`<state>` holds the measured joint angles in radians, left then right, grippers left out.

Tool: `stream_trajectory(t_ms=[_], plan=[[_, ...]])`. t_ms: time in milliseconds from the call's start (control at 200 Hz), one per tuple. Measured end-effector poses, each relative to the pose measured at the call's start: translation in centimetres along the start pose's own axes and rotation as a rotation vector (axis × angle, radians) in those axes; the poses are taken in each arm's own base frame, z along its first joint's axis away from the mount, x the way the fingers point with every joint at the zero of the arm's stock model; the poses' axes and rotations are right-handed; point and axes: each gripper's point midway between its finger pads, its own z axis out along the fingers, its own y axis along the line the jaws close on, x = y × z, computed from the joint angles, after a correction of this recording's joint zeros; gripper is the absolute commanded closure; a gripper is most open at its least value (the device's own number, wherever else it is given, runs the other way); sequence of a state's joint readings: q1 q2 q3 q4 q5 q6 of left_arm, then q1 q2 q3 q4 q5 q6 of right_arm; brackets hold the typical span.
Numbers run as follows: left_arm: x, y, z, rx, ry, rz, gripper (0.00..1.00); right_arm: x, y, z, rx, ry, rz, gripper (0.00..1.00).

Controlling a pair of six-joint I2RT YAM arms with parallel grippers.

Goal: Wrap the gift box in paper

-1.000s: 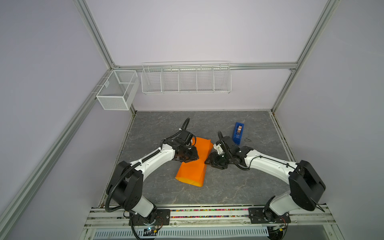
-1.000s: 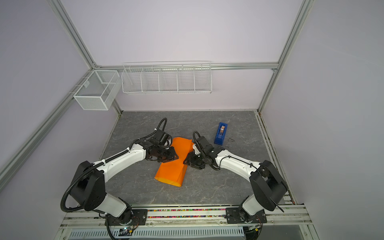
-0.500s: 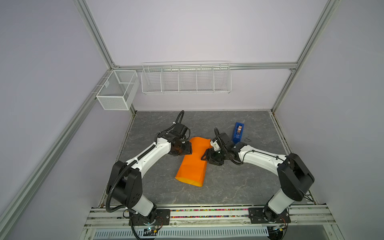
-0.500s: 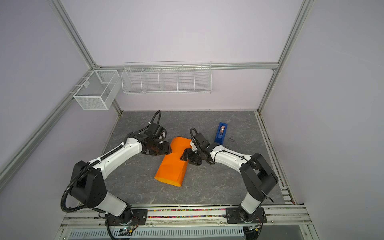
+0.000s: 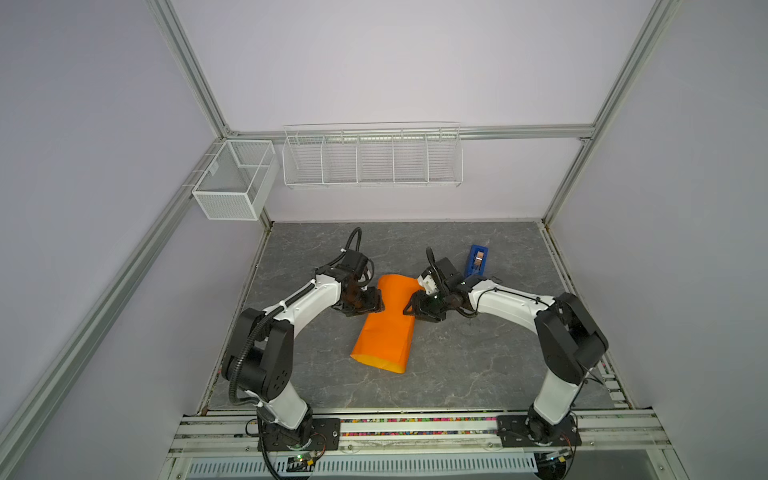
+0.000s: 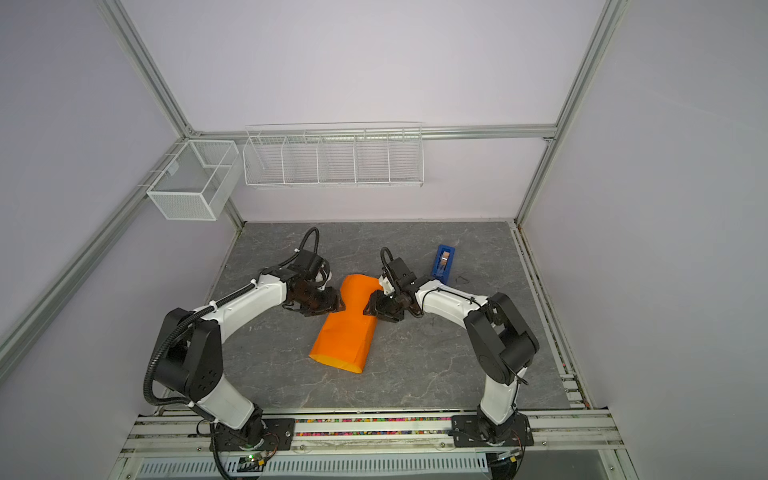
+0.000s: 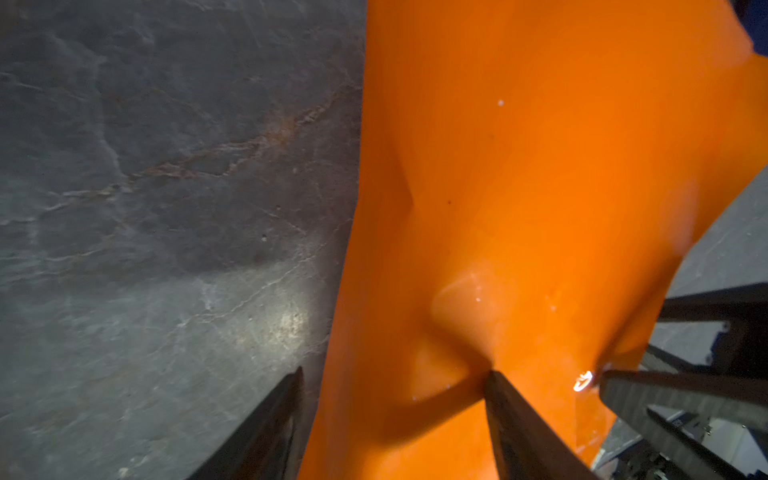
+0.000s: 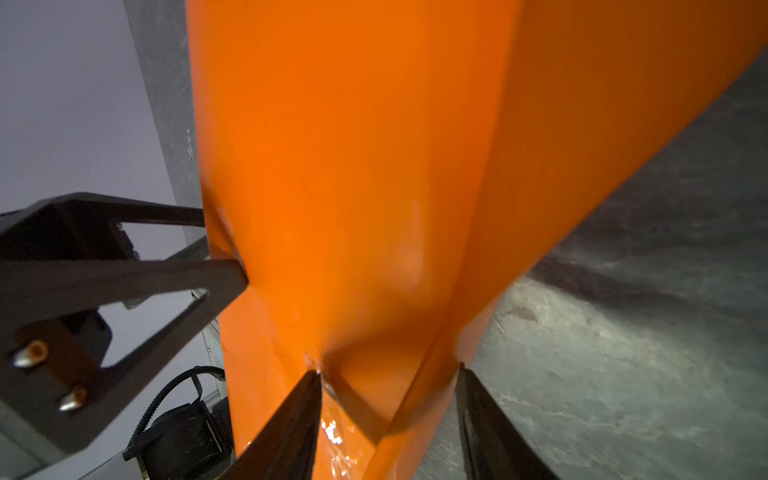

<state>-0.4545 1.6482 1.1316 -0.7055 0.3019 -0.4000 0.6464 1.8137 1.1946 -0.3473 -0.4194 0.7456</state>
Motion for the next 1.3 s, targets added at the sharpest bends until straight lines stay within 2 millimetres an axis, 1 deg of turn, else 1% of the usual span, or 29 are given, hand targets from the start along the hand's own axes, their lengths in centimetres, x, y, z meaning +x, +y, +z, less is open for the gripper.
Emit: stream_trajectory(t_ms=[155,250,395,445,540,705,895,965,1020,1060,1090,1145,1190,1300], plan=[[-0.1,-1.0,0.3,0.057,-0.004,-0.035,0.32,-1.2,-0.7,-0.4,0.019,0.002,-0.030,0.52],[-0.4,-1.8,0.5,0.084,-0.014,-0.054,0.33,-2.1,-1.1,-1.0,0.017,-0.002,-0.038,0.54],[-0.6,-2.9,1.9,0.096,0.002,-0.083,0.34,-3.8,-2.0,-2.2,0.009,-0.016,-0.038,0.56],[-1.0,-3.4,2.1,0.106,-0.001,-0.086,0.34,-4.4,-2.1,-2.4,0.005,-0.021,-0.038,0.56],[-1.7,-4.3,2.5,0.116,-0.008,-0.092,0.34,-6.0,-2.5,-2.5,0.005,-0.030,-0.039,0.57],[-2.9,-4.9,3.0,0.115,-0.019,-0.106,0.34,-8.4,-2.7,-2.3,-0.007,-0.034,-0.046,0.57],[-5.8,-5.5,3.3,0.103,-0.052,-0.107,0.35,-11.6,-3.0,-2.3,-0.009,-0.060,-0.055,0.57],[-6.6,-5.6,3.2,0.105,-0.065,-0.105,0.35,-12.3,-3.1,-2.6,-0.008,-0.066,-0.055,0.56],[-7.1,-5.7,3.0,0.107,-0.074,-0.101,0.34,-12.6,-3.3,-2.9,-0.007,-0.068,-0.055,0.53],[-7.2,-5.8,2.8,0.108,-0.082,-0.096,0.34,-12.6,-3.3,-3.1,-0.006,-0.069,-0.057,0.49],[-7.2,-5.8,2.7,0.107,-0.084,-0.095,0.34,-12.5,-3.5,-3.2,-0.003,-0.067,-0.058,0.45],[-7.1,-5.8,2.4,0.105,-0.088,-0.094,0.33,-12.3,-3.6,-3.5,0.001,-0.067,-0.055,0.42],[-6.7,-5.6,2.1,0.101,-0.092,-0.092,0.33,-11.5,-3.7,-3.9,0.005,-0.061,-0.059,0.41],[-4.9,-4.8,1.3,0.089,-0.086,-0.094,0.32,-9.3,-3.7,-5.3,0.010,-0.053,-0.056,0.37]])
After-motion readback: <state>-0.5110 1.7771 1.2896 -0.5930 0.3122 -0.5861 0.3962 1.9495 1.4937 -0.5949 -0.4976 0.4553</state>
